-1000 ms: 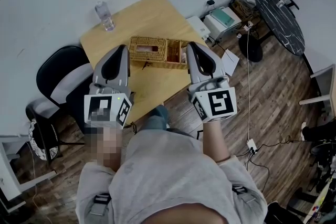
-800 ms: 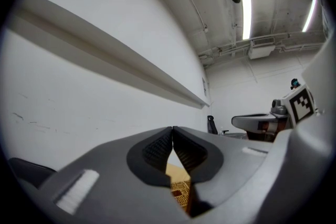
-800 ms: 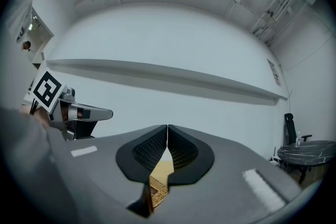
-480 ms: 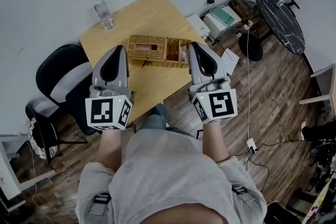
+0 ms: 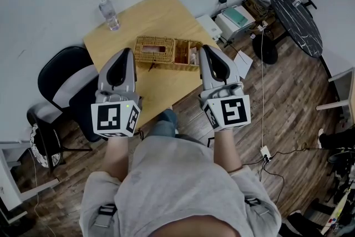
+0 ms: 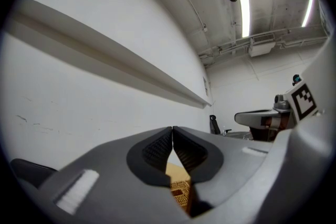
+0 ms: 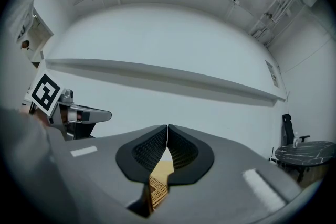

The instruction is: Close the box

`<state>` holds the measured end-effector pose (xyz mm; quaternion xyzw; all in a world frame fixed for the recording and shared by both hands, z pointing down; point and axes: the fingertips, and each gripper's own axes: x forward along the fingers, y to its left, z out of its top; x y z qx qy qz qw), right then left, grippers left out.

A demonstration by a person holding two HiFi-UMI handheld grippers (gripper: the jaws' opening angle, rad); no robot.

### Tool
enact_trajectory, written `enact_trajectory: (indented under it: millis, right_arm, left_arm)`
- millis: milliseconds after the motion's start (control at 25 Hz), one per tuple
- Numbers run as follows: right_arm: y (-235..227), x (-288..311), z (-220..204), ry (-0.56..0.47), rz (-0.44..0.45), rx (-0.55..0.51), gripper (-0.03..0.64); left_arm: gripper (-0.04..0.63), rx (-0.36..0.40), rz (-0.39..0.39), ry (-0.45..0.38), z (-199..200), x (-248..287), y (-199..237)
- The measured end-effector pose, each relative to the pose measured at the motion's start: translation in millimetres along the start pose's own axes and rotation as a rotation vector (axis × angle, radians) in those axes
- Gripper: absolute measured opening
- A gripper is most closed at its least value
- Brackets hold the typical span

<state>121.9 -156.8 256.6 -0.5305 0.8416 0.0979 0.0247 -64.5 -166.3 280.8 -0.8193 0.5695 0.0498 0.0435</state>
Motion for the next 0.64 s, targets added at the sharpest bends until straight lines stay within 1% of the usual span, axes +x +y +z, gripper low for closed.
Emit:
enact_trajectory:
  millis: [640]
  right_arm:
    - [-8.6,-7.3,1.2,0.000,-0.019,0.000,0.006]
  left_arm:
    - [0.060,-0.002,-0.007,0.005,-2.2,3.9,-8.4]
